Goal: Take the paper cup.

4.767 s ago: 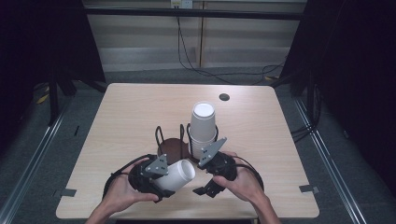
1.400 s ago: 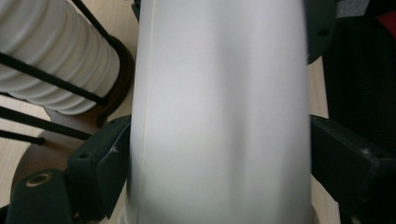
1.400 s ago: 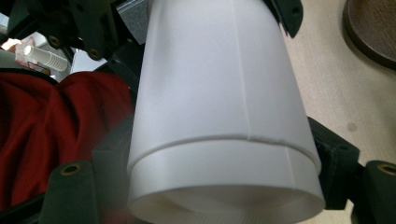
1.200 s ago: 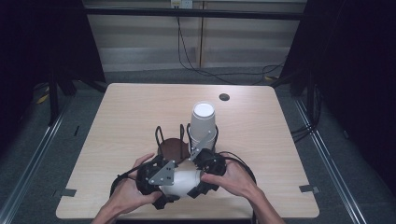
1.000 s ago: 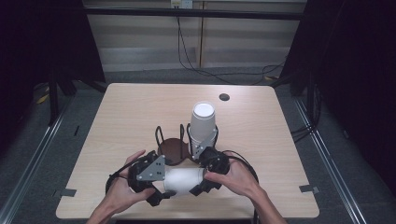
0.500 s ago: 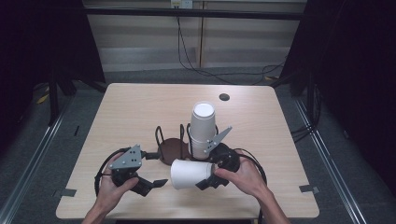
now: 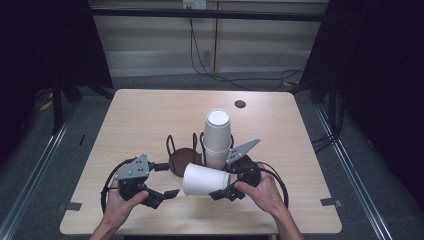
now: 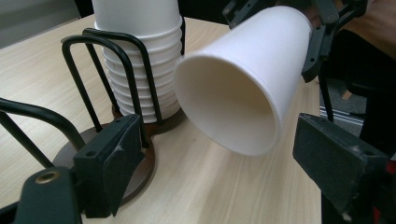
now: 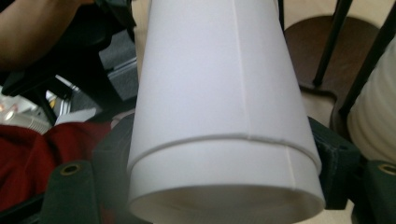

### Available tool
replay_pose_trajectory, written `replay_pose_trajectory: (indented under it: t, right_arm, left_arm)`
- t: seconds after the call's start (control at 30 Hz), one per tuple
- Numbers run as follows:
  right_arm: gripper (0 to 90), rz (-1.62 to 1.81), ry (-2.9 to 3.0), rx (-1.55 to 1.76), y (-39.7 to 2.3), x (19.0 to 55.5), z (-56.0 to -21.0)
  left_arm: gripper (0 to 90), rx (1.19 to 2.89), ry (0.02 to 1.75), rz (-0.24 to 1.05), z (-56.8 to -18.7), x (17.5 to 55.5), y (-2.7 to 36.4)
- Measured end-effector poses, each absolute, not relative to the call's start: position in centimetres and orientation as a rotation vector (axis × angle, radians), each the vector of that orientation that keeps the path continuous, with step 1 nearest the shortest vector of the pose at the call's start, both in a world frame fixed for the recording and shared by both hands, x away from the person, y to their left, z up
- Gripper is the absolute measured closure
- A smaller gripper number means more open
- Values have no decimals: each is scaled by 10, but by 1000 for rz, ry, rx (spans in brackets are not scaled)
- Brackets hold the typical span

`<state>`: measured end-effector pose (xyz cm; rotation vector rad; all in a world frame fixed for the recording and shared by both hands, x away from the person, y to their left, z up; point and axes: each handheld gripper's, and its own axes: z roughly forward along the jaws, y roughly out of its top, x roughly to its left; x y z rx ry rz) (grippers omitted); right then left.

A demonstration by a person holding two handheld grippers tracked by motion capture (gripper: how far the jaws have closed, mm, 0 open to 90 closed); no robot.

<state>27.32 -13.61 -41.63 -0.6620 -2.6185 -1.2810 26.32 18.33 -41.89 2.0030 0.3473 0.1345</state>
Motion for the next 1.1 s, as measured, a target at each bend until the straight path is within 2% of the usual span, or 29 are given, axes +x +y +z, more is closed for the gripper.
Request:
replay_pose_trajectory:
  t: [0.53, 0.97, 1.1]
  right_arm:
    - [247, -1601, -2548, -600, -139, 267, -412]
    - [247, -1681, -2519, -471, -131, 263, -417]
    - [248, -1660, -2524, -462, -127, 263, -419]
  left_arm:
    - [156, 1906, 341, 114, -418, 259, 183]
    - [155, 1793, 334, 45, -420, 258, 181]
    - [154, 1805, 338, 28, -423, 260, 180]
